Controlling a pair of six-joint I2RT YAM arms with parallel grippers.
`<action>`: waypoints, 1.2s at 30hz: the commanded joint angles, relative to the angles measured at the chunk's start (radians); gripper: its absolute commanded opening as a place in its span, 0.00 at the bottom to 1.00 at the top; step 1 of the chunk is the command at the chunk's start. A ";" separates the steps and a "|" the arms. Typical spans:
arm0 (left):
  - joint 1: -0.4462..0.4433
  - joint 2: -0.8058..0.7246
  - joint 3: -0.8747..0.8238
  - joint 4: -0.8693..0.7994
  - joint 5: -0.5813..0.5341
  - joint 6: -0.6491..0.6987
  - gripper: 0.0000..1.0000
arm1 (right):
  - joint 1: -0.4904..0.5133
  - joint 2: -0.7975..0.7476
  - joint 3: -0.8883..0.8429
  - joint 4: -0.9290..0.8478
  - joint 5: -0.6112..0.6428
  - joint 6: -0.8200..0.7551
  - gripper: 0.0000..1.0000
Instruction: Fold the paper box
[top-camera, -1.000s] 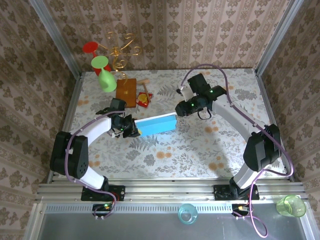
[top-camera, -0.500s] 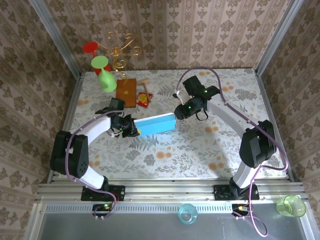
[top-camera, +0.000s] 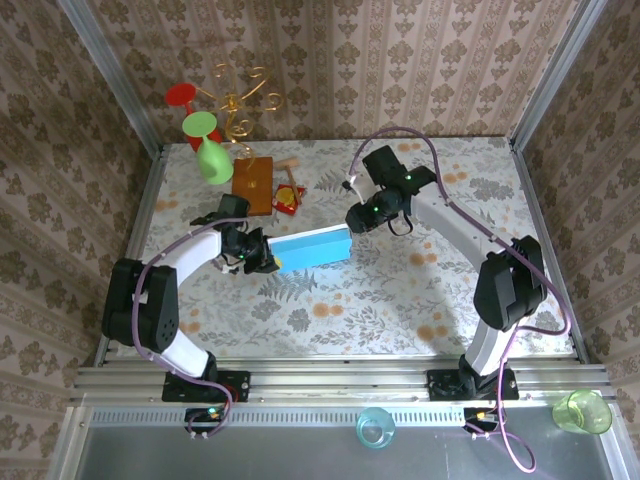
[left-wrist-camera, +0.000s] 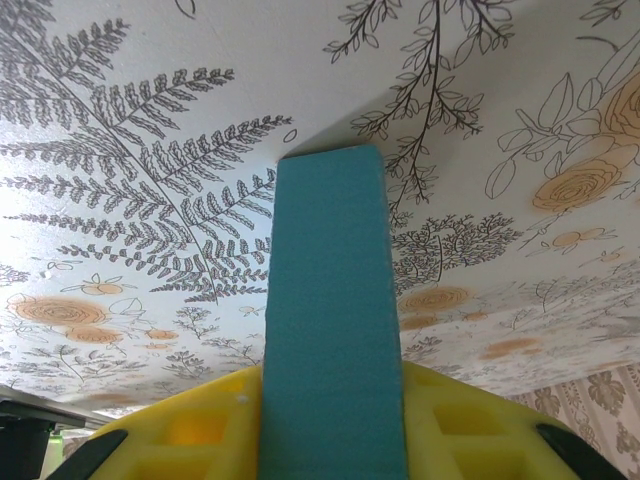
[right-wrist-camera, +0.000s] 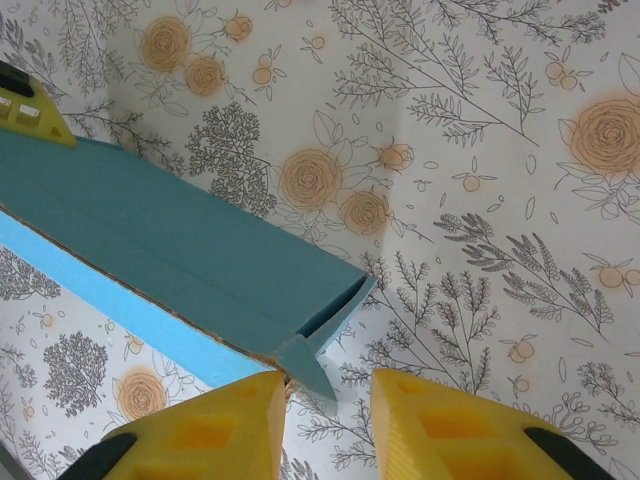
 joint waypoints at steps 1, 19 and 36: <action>0.020 0.046 -0.006 -0.070 -0.098 0.025 0.07 | 0.010 0.022 0.027 -0.031 -0.027 -0.023 0.28; 0.028 0.060 0.011 -0.084 -0.092 0.042 0.07 | 0.020 0.035 0.062 -0.041 -0.031 -0.012 0.12; 0.028 0.058 0.000 -0.070 -0.097 0.020 0.06 | 0.072 -0.037 -0.041 0.024 0.088 0.046 0.00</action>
